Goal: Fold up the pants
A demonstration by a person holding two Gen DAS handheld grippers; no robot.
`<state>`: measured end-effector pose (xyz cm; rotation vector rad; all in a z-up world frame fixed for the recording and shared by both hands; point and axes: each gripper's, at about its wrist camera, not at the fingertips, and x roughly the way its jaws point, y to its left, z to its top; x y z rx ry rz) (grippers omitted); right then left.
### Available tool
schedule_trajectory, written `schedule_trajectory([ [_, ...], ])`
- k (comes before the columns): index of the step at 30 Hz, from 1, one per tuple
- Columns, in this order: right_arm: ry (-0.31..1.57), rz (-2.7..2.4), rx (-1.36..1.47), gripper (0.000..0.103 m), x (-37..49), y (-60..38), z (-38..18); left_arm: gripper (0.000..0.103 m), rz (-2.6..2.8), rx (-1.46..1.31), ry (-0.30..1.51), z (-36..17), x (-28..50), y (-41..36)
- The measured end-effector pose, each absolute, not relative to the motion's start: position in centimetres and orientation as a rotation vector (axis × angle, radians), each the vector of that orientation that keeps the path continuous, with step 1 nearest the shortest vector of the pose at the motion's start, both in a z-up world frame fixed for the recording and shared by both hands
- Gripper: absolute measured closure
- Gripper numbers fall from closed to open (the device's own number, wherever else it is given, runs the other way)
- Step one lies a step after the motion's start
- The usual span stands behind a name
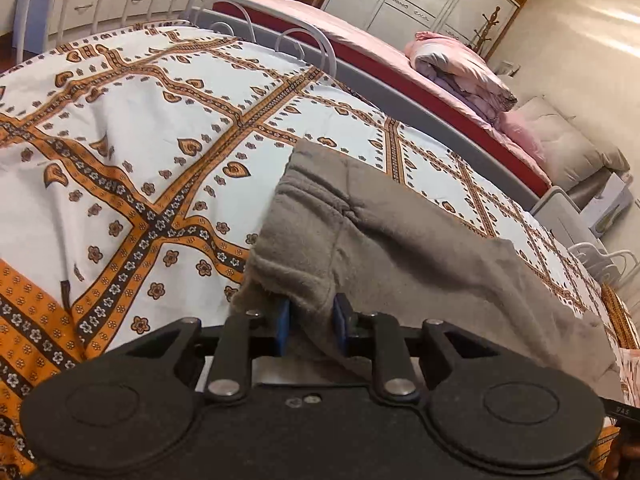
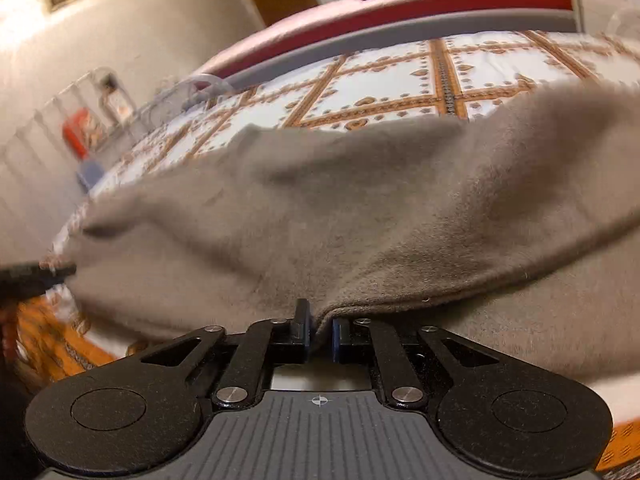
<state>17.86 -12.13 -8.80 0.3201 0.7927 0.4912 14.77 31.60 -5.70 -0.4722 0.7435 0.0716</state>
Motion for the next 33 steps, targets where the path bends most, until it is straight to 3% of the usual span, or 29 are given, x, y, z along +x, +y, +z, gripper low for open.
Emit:
schedule_trajectory([
  [3,0.802,0.483,0.334,0.085,18.0,-12.5,-8.1,0.073,0.104,-0.415,0.762,-4.9,14.4,31.3],
  [4,0.799,0.476,0.321,0.081,17.9,-12.7,-7.6,0.073,0.112,-0.415,0.752,-4.4,13.9,31.3],
  [11,0.722,0.412,0.229,0.081,16.4,-19.3,-2.6,0.074,0.114,-0.34,0.644,0.5,13.2,28.0],
  [14,0.724,0.329,0.28,0.081,16.9,-23.1,-2.0,0.069,0.051,-0.333,0.715,0.0,16.1,25.3],
  [21,0.83,0.187,0.603,0.08,20.1,-29.1,-5.9,0.073,0.084,-0.32,0.901,-4.0,19.4,24.0],
  [22,0.833,0.172,0.616,0.077,20.6,-29.6,-6.3,0.073,0.076,-0.366,0.925,-4.7,19.7,24.6],
  [24,0.838,0.13,0.635,0.056,21.5,-30.4,-7.2,0.073,0.058,-0.425,0.917,-5.3,19.8,25.5],
  [27,0.794,0.118,0.724,0.053,22.5,-32.0,-7.9,0.073,0.046,-0.442,0.911,-5.4,19.5,25.8],
  [28,0.783,0.113,0.73,0.055,22.9,-32.4,-8.0,0.073,0.042,-0.439,0.912,-5.4,19.6,25.9],
  [30,0.79,0.087,0.702,0.098,23.6,-32.6,-7.9,0.072,0.031,-0.432,0.911,-5.3,19.4,25.8],
  [33,0.701,0.07,0.684,0.098,22.2,-33.5,-6.0,0.072,0.013,-0.441,0.904,-5.5,19.4,26.0],
])
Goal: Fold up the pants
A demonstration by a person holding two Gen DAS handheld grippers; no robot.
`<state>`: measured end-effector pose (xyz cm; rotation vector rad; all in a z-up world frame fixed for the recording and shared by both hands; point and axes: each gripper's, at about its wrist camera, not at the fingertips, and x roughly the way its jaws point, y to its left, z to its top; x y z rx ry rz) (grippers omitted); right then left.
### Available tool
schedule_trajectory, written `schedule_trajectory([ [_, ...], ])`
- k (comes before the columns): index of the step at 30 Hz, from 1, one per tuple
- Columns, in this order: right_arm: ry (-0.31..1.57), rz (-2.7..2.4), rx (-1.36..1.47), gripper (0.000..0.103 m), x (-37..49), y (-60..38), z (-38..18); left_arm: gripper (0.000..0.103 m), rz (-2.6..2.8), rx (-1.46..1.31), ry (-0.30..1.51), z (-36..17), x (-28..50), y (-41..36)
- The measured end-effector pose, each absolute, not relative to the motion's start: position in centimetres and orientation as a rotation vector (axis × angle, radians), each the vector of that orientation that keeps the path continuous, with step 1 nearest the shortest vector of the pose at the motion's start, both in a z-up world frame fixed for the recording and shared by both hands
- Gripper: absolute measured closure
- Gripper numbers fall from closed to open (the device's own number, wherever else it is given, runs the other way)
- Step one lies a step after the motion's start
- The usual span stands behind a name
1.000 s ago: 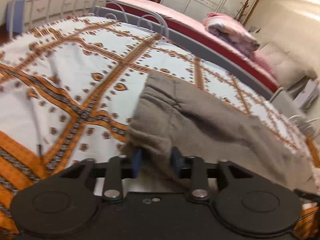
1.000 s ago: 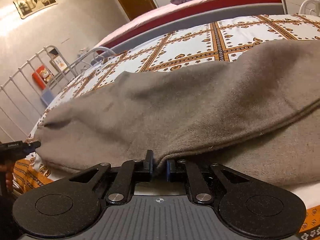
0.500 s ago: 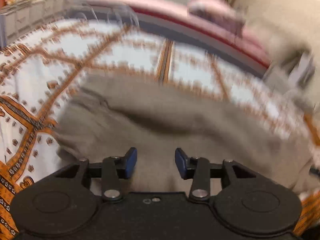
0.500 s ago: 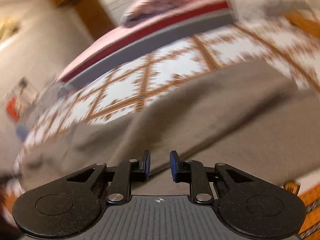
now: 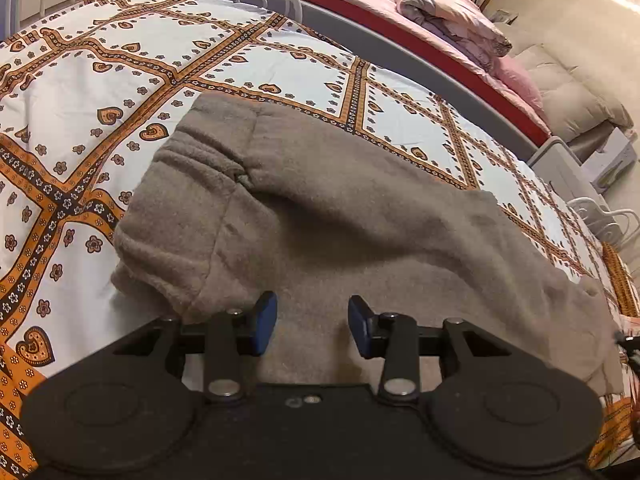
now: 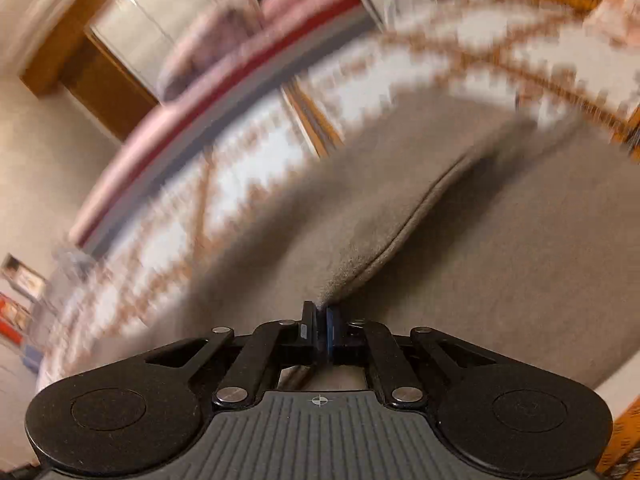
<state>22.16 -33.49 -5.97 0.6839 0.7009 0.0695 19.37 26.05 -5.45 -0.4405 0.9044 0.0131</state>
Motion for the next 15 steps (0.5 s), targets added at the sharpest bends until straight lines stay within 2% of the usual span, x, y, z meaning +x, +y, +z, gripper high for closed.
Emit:
schedule_trajectory([
  [4,0.591,0.105,0.625,0.098,17.0,-34.3,-2.3,0.072,-0.007,-0.446,0.896,-5.6,19.2,26.2],
  [10,0.818,0.051,0.563,0.097,17.6,-33.9,-7.4,0.072,0.001,-0.457,0.9,-5.7,19.5,26.3],
  [12,0.772,0.045,0.642,0.08,17.0,-35.5,-7.3,0.072,0.001,-0.454,0.9,-5.7,19.5,26.3],
  [13,0.735,0.025,0.651,0.063,16.5,-36.4,-6.7,0.072,-0.002,-0.456,0.899,-5.7,19.5,26.4],
  [15,0.665,-0.026,0.682,0.056,16.0,-38.4,-5.9,0.072,-0.005,-0.471,0.895,-5.8,19.5,26.6],
])
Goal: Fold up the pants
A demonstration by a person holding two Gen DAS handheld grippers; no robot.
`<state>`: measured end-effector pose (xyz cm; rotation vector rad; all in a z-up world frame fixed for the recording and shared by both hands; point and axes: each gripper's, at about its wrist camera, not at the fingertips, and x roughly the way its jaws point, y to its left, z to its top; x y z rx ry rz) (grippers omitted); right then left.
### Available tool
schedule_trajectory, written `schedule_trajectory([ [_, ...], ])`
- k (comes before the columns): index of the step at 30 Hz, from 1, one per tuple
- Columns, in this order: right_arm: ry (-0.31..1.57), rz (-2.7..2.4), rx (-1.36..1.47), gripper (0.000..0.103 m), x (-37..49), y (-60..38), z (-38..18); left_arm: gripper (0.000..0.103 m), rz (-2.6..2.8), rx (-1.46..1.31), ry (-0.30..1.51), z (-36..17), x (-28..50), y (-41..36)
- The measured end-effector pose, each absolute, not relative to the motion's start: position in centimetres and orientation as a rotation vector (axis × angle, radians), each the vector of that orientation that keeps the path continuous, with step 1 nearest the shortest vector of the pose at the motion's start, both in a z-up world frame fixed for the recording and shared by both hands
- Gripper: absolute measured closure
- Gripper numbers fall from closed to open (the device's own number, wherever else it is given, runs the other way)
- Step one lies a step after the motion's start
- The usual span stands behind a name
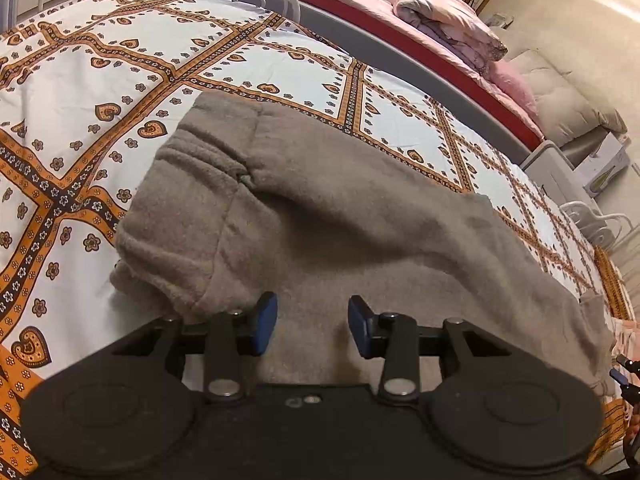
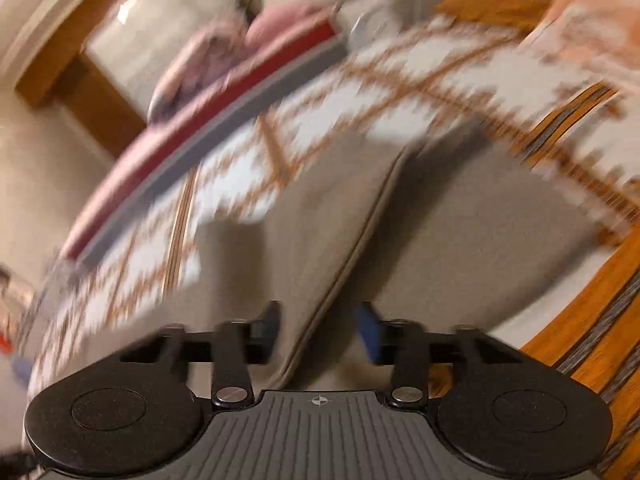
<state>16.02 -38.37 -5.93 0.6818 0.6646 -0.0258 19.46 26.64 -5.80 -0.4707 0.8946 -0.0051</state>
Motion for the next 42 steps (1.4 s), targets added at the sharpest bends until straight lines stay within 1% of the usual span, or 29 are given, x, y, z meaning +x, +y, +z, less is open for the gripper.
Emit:
schedule_trajectory([
  [2,0.662,-0.038,0.725,0.056,17.1,-40.3,-5.9,0.072,-0.004,-0.482,0.892,-5.8,19.5,26.8],
  [9,0.674,-0.055,0.72,0.057,22.4,-42.8,-7.3,0.072,0.008,-0.468,0.897,-5.7,19.5,26.4],
  [10,0.683,-0.05,0.702,0.086,22.7,-42.6,-7.4,0.072,0.007,-0.468,0.896,-5.7,19.5,26.4],
  [11,0.684,-0.045,0.664,0.098,22.8,-42.3,-7.0,0.072,0.005,-0.466,0.896,-5.7,19.5,26.4],
  [16,0.479,0.006,0.511,0.098,17.7,-40.9,-1.3,0.072,-0.004,-0.482,0.892,-5.8,19.4,26.7],
  [17,0.468,-0.004,0.478,0.098,16.9,-40.8,-0.7,0.072,-0.004,-0.488,0.891,-5.8,19.4,26.7],
  [19,0.551,-0.06,0.443,0.097,15.7,-41.2,-1.0,0.072,-0.004,-0.497,0.891,-5.9,19.5,26.8],
  [22,0.79,-0.114,0.558,0.097,16.3,-43.4,-5.0,0.072,-0.002,-0.509,0.889,-5.9,19.6,27.0],
  [24,0.8,-0.126,0.649,0.092,16.4,-45.0,-6.7,0.072,0.003,-0.511,0.889,-5.9,19.6,26.9],
  [25,0.79,-0.151,0.661,0.081,16.2,-45.6,-6.9,0.072,0.004,-0.508,0.889,-5.8,19.6,26.8],
  [26,0.771,-0.168,0.683,0.075,15.9,-46.1,-7.0,0.071,0.004,-0.506,0.89,-5.8,19.6,26.8],
  [29,0.745,-0.172,0.767,0.073,15.6,-47.5,-7.5,0.071,0.0,-0.509,0.889,-5.8,19.6,26.8],
  [30,0.735,-0.168,0.785,0.073,15.7,-47.8,-7.6,0.071,-0.001,-0.512,0.889,-5.9,19.6,26.9],
  [31,0.733,-0.163,0.786,0.075,16.0,-48.0,-7.7,0.071,-0.001,-0.512,0.889,-5.9,19.6,26.9],
  [32,0.728,-0.166,0.77,0.092,15.9,-48.1,-7.6,0.071,-0.002,-0.51,0.888,-5.8,19.5,26.9],
  [33,0.71,-0.157,0.754,0.098,15.8,-48.0,-7.1,0.071,-0.003,-0.506,0.888,-5.8,19.5,26.8],
  [37,0.574,-0.125,0.71,0.098,13.7,-47.9,-3.8,0.071,-0.028,-0.48,0.891,-5.8,19.1,26.8],
  [39,0.592,-0.14,0.672,0.098,13.4,-47.5,-3.4,0.071,-0.048,-0.488,0.888,-5.8,18.9,27.1],
  [42,0.707,-0.197,0.685,0.098,14.4,-47.6,-5.4,0.071,-0.063,-0.507,0.884,-5.9,18.6,27.4],
])
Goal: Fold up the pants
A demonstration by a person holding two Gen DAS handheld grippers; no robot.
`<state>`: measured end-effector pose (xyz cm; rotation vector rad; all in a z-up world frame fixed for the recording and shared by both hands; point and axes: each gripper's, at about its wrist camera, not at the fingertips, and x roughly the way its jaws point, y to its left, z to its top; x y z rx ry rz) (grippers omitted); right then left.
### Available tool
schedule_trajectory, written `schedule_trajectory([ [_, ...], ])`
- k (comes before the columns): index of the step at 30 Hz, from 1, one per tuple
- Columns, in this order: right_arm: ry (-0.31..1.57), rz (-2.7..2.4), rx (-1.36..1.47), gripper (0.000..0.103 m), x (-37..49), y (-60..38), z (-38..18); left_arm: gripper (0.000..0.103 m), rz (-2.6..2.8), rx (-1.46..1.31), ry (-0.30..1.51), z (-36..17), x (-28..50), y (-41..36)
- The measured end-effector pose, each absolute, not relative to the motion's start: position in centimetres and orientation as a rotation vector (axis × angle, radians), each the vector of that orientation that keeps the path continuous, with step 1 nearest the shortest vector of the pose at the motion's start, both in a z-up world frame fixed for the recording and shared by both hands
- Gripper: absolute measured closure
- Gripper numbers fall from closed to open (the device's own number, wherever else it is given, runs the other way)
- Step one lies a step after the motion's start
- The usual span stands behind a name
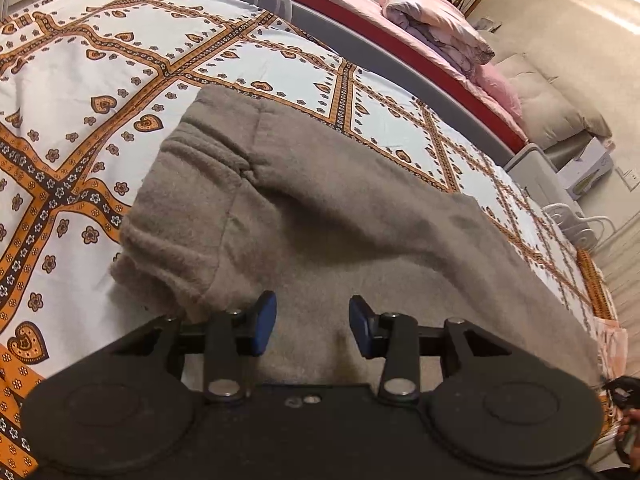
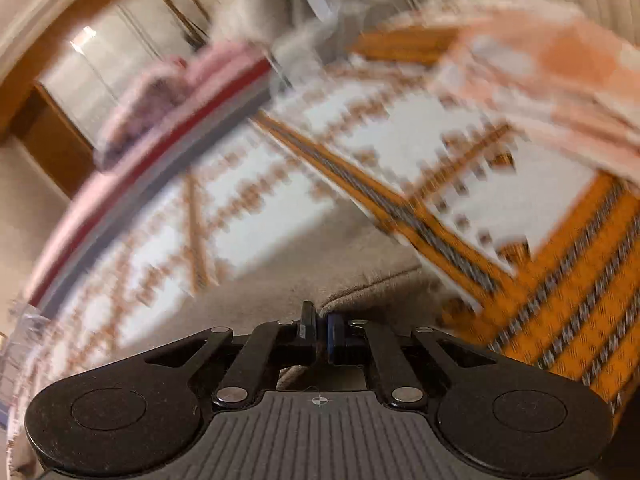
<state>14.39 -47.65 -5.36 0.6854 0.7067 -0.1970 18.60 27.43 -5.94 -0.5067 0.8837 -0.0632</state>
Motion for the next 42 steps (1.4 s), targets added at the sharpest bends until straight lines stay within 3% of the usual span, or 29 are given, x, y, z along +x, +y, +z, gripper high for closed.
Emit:
schedule_trajectory([
  [3,0.791,-0.236,0.728,0.092,14.9,-48.4,-7.2,0.071,-0.063,-0.504,0.879,-5.8,18.5,27.4],
  [5,0.742,-0.283,0.72,0.079,13.5,-48.5,-5.9,0.072,-0.057,-0.463,0.866,-5.2,18.3,27.0],
  [11,0.529,-0.075,0.483,0.079,12.6,-42.7,-0.2,0.073,0.028,-0.38,0.678,-2.1,16.8,27.2],
  [16,0.51,0.273,0.265,0.079,17.9,-31.0,2.4,0.073,0.066,-0.391,0.665,-1.5,19.6,28.3],
  [23,0.589,0.621,0.068,0.079,28.2,-11.7,0.6,0.069,0.04,-0.366,0.7,-2.2,24.6,29.6],
  [28,0.648,0.706,0.031,0.078,34.2,-4.6,-2.3,0.07,0.041,-0.38,0.72,-3.7,25.9,31.3],
  [30,0.662,0.722,0.026,0.071,35.8,-3.1,-3.2,0.07,0.036,-0.391,0.716,-4.0,25.9,31.6],
  [32,0.657,0.723,0.016,0.051,36.8,-1.8,-3.7,0.07,0.019,-0.386,0.714,-4.0,26.0,31.7],
  [39,0.737,0.778,-0.077,0.051,39.2,1.1,-5.5,0.069,-0.102,-0.475,0.706,-4.2,26.5,32.5],
  [40,0.755,0.797,-0.083,0.055,39.5,1.3,-5.6,0.069,-0.116,-0.472,0.718,-4.4,26.5,32.3],
  [41,0.771,0.825,-0.083,0.072,39.6,1.3,-5.6,0.07,-0.131,-0.468,0.738,-4.8,26.6,31.9],
  [42,0.78,0.843,-0.092,0.079,39.6,1.4,-5.6,0.075,-0.145,-0.454,0.755,-5.3,26.7,31.3],
])
